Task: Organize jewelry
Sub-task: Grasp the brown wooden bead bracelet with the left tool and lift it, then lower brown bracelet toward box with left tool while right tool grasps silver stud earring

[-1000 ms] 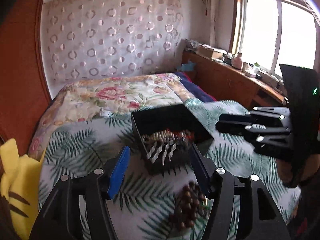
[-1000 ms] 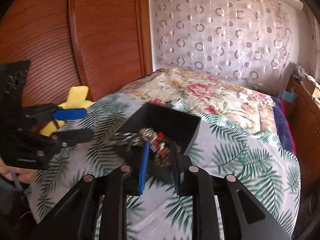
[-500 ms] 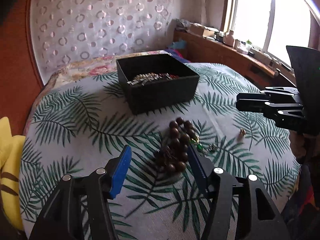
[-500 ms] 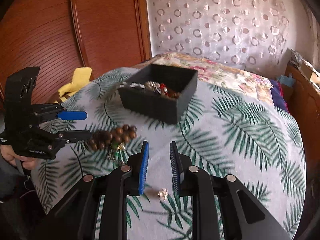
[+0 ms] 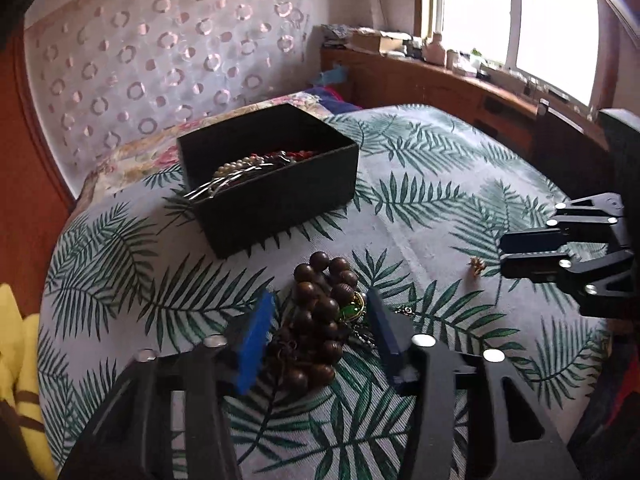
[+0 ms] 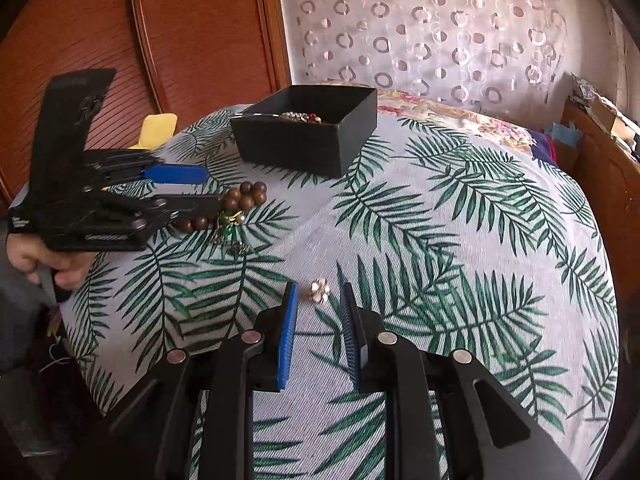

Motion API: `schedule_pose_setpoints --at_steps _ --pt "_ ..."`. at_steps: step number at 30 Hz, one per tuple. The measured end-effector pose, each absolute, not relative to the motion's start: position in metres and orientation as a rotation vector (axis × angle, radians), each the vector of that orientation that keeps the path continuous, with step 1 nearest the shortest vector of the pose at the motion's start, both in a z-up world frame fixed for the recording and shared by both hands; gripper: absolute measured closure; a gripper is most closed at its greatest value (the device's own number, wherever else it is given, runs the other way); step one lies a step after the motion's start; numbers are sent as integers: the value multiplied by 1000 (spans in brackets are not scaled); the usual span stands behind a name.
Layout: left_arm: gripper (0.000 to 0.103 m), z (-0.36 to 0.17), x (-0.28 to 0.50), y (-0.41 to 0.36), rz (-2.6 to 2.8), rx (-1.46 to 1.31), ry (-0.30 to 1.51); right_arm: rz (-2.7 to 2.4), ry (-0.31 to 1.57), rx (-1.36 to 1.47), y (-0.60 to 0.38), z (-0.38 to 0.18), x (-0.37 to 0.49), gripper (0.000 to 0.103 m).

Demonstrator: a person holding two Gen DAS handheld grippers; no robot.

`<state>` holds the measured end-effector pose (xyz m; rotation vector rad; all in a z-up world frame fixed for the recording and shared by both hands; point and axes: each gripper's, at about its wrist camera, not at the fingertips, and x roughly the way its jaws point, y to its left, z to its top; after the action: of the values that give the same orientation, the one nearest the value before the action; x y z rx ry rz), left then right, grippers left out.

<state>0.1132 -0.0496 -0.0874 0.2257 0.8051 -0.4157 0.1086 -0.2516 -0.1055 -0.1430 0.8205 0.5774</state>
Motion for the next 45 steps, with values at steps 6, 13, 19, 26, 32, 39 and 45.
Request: schedule_pose_setpoints --at_steps 6,13,19,26,32,39,45 --pt "91 -90 120 -54 -411 269 819 586 820 -135 -253 -108 103 79" --pt "91 -58 113 -32 -435 122 749 583 824 -140 -253 -110 99 79" --pt "91 -29 104 -19 -454 46 688 583 829 -154 -252 -111 100 79" --pt "91 -11 95 -15 -456 29 653 570 847 -180 -251 -113 100 79" --pt "91 1 88 -11 -460 2 621 577 856 -199 -244 -113 106 79" --pt "91 -1 87 -11 -451 9 629 563 872 -230 -233 -118 120 79" --pt "91 0 88 -11 -450 12 629 572 871 -242 -232 -115 124 89"
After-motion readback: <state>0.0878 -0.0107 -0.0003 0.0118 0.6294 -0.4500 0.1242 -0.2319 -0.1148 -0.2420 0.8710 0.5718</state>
